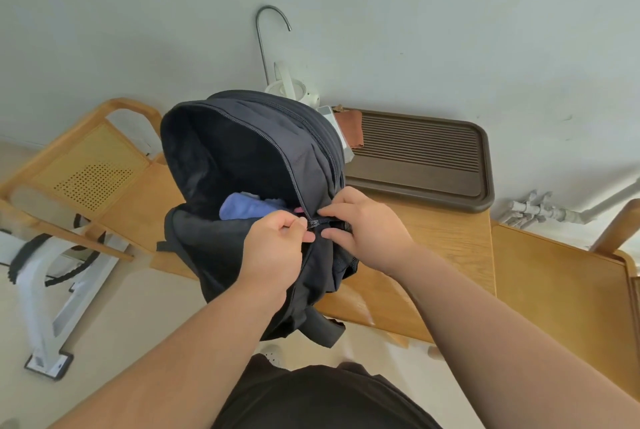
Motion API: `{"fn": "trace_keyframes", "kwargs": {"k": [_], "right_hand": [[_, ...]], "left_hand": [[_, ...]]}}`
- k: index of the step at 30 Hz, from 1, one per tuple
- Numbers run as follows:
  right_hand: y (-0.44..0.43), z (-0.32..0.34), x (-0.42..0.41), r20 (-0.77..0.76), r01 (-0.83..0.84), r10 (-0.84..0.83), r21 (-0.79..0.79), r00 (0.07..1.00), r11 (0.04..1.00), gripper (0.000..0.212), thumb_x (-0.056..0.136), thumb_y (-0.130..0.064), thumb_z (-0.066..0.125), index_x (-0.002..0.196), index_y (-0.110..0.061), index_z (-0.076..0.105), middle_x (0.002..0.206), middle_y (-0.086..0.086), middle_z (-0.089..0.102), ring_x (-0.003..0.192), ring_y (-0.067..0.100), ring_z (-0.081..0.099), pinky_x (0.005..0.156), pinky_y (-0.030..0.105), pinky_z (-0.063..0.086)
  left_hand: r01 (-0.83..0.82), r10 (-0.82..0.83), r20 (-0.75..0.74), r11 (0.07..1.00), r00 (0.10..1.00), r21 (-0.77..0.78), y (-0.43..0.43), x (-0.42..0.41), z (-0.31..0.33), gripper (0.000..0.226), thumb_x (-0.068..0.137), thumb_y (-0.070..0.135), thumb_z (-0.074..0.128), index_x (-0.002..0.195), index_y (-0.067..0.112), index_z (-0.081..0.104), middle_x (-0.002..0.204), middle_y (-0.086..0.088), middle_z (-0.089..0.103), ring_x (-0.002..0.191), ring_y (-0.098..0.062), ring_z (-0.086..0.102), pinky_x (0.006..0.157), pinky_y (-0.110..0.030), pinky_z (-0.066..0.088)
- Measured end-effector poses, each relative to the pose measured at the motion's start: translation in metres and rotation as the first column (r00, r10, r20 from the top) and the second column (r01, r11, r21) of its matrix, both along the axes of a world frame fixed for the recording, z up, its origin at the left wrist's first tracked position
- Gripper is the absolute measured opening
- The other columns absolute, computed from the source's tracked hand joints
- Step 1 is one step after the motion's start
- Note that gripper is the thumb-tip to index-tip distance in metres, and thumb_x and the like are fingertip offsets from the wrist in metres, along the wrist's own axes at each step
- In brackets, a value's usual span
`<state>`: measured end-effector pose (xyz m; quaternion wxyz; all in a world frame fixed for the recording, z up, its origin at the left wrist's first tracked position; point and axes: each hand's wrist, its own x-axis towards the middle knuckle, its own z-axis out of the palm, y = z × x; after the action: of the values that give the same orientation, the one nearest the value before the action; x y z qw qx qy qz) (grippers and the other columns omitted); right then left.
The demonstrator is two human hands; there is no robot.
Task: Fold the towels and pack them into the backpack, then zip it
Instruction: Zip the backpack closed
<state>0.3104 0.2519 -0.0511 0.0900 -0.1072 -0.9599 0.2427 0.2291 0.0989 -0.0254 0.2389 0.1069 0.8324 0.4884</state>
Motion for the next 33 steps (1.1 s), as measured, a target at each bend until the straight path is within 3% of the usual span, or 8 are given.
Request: {"fn": "trace_keyframes", "kwargs": {"k": [4,7,11,14,17,23,28,33], "right_hand": [[0.001,0.000,-0.001,0.054,-0.018,0.012,0.109,0.998,0.994,0.034,0.095,-0.043,0.062,0.123,-0.025,0.065,0.115,-0.011,0.050,0.087,0.015,0.060,0.070,0.033,0.052],[-0.002,-0.001,-0.008,0.037,0.021,-0.028,0.165,0.999,0.986,0.025,0.096,-0.042,0.059,0.110,-0.023,0.068,0.107,-0.009,0.053,0.085,0.018,0.062,0.068,0.038,0.055],[-0.004,-0.003,-0.012,-0.048,0.110,-0.105,0.097,0.993,0.989,0.021,0.096,-0.039,0.058,0.100,-0.023,0.072,0.098,-0.011,0.057,0.084,0.014,0.061,0.068,0.038,0.055],[-0.004,0.003,-0.012,-0.106,0.166,-0.162,0.028,0.981,0.986,0.020,0.096,-0.039,0.059,0.094,-0.025,0.072,0.092,-0.014,0.055,0.081,0.008,0.057,0.068,0.031,0.052],[-0.009,0.008,-0.014,-0.159,0.232,-0.237,-0.052,0.958,0.971,0.020,0.096,-0.038,0.060,0.086,-0.023,0.070,0.087,-0.014,0.053,0.074,0.006,0.054,0.064,0.028,0.049],[-0.024,0.014,-0.026,-0.181,0.364,-0.387,-0.149,0.904,0.919,0.028,0.096,-0.040,0.058,0.075,-0.022,0.057,0.081,-0.010,0.048,0.065,0.009,0.050,0.057,0.027,0.043],[-0.029,0.020,-0.032,-0.168,0.405,-0.432,-0.172,0.886,0.898,0.029,0.096,-0.041,0.058,0.073,-0.026,0.050,0.080,-0.009,0.047,0.064,0.005,0.047,0.055,0.021,0.032],[-0.027,0.021,-0.034,-0.152,0.412,-0.426,-0.119,0.892,0.904,0.028,0.096,-0.044,0.058,0.079,-0.022,0.059,0.083,-0.009,0.048,0.067,0.007,0.050,0.058,0.024,0.043]], "left_hand": [[0.020,-0.020,-0.049,1.000,0.999,0.006,-0.004,0.004,-0.008,0.023,0.098,0.027,0.060,0.079,0.018,0.068,0.080,-0.004,0.071,0.067,-0.017,0.058,0.067,-0.039,0.048],[0.073,-0.075,-0.140,0.997,0.987,-0.023,-0.008,0.004,-0.018,0.020,0.095,0.028,0.065,0.079,0.019,0.071,0.070,0.002,0.068,0.073,-0.015,0.064,0.070,-0.033,0.053],[0.150,-0.183,-0.294,0.980,0.938,-0.129,-0.008,0.000,-0.023,0.022,0.097,0.031,0.062,0.081,0.018,0.070,0.058,0.009,0.057,0.058,-0.007,0.054,0.058,-0.015,0.039],[0.162,-0.196,-0.431,0.980,0.880,-0.116,-0.006,0.000,-0.023,0.029,0.099,0.031,0.058,0.075,0.016,0.064,0.057,0.006,0.054,0.055,-0.011,0.050,0.055,-0.023,0.040],[0.131,-0.171,-0.526,0.985,0.833,-0.113,-0.002,-0.003,-0.016,0.031,0.101,0.032,0.055,0.072,0.021,0.057,0.059,0.008,0.052,0.056,-0.011,0.050,0.054,-0.020,0.036],[0.075,-0.104,-0.441,0.994,0.891,-0.083,0.010,-0.020,0.010,0.032,0.103,0.029,0.049,0.076,0.015,0.059,0.069,-0.003,0.061,0.065,-0.018,0.057,0.060,-0.033,0.046],[0.103,-0.110,-0.237,0.994,0.965,-0.041,0.012,-0.025,0.022,0.028,0.103,0.027,0.042,0.080,0.014,0.051,0.071,-0.009,0.054,0.062,-0.025,0.053,0.061,-0.051,0.051],[0.084,-0.085,-0.073,0.996,0.994,-0.013,0.015,-0.031,0.026,0.025,0.105,0.024,0.040,0.087,0.008,0.048,0.077,-0.010,0.051,0.057,-0.020,0.047,0.046,-0.024,0.040]]}}
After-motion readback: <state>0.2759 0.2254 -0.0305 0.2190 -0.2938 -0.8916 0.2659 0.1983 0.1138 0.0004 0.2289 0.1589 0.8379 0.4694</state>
